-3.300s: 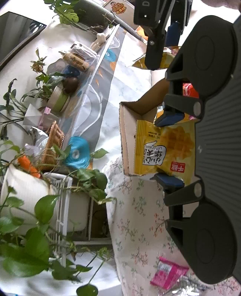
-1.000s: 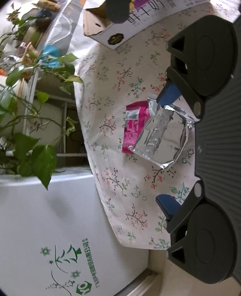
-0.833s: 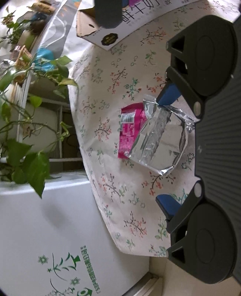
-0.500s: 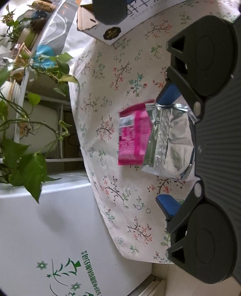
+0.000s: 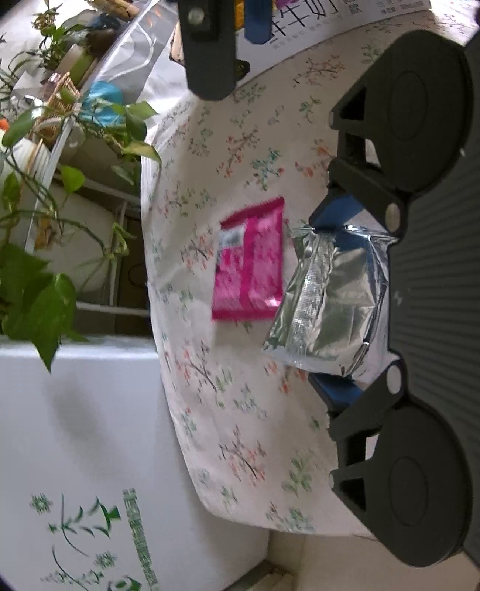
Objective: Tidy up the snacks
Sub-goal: 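Grasp the silver foil packet with the left gripper, then grasp the pink packet with the right gripper while the left holds the silver packet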
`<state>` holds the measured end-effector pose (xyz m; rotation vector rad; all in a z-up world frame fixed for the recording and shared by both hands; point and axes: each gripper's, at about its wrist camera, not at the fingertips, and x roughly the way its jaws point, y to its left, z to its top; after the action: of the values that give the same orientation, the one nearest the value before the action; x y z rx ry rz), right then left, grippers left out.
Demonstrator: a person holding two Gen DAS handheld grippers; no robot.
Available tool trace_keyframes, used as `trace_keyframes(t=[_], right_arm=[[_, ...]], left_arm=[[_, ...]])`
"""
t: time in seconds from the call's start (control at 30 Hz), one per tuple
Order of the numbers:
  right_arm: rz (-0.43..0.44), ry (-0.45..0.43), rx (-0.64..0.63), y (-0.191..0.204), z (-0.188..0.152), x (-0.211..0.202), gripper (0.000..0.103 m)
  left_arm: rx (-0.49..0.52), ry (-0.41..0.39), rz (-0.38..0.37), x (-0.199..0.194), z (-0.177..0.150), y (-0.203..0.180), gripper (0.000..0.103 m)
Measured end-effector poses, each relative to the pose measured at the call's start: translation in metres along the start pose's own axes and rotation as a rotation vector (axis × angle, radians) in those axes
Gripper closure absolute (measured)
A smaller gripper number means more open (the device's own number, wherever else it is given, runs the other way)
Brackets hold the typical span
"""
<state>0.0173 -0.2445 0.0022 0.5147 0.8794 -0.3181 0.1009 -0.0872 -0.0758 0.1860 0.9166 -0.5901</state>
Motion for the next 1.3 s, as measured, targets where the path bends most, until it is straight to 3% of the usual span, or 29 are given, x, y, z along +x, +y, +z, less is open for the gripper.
trace_keyframes(t=[0.4, 0.67, 0.93, 1.13, 1.23, 1.3], right_arm=[[0.054, -0.032, -0.296, 0.025, 0.009, 0.07, 0.0], [0.135, -0.047, -0.378, 0.035, 0.019, 0.1, 0.0], [0.121, -0.032, -0.486, 0.048, 0.012, 0.126, 0.0], [0.182, 0.093, -0.493, 0.038, 0.011, 0.13, 0.0], [0.172, 0.142, -0.58, 0.042, 0.006, 0.125, 0.0], [0.223, 0.195, -0.621, 0.043, 0.003, 0.119, 0.0]], left_arm=[[-0.034, 0.058, 0.01, -0.019, -0.015, 0.037, 0.022], [-0.05, 0.099, 0.024, -0.019, -0.015, 0.037, 0.02], [-0.032, 0.108, 0.029, -0.014, -0.017, 0.034, 0.016], [0.006, 0.107, 0.058, -0.009, -0.02, 0.029, 0.008], [0.007, 0.109, 0.054, -0.009, -0.02, 0.03, 0.006], [0.015, 0.113, 0.052, -0.007, -0.02, 0.028, 0.003]])
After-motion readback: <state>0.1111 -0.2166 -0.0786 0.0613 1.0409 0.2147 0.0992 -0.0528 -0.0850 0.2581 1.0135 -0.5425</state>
